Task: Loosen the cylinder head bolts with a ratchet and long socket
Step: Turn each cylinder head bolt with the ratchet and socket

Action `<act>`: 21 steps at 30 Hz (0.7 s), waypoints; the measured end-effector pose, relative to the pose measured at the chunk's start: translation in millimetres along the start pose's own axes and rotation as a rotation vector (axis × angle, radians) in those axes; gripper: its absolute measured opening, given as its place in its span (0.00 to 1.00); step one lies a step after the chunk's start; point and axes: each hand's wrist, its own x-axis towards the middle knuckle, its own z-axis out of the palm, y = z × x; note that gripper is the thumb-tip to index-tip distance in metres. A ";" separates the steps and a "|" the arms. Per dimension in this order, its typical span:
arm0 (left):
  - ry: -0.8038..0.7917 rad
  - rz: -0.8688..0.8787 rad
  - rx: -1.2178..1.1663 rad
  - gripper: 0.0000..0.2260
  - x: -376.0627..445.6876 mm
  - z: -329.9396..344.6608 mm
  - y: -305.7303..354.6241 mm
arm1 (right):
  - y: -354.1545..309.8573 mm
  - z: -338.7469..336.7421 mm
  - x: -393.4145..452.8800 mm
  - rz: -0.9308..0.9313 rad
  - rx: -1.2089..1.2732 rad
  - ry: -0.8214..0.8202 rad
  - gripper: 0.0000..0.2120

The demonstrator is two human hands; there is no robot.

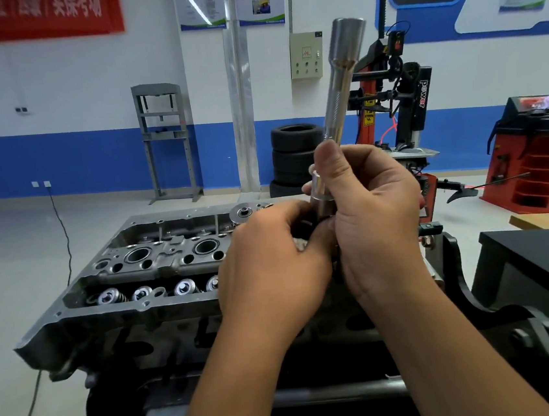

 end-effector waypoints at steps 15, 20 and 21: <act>-0.013 -0.020 -0.088 0.15 3.3 -2.6 0.3 | 2.2 0.9 1.3 0.079 0.029 -0.090 0.07; 0.051 -0.045 -0.070 0.14 3.8 -1.2 -3.2 | 1.0 3.0 0.8 0.073 0.038 -0.113 0.03; 0.057 -0.045 -0.065 0.13 3.4 -1.1 -3.6 | 0.5 2.1 0.7 0.057 0.013 -0.100 0.02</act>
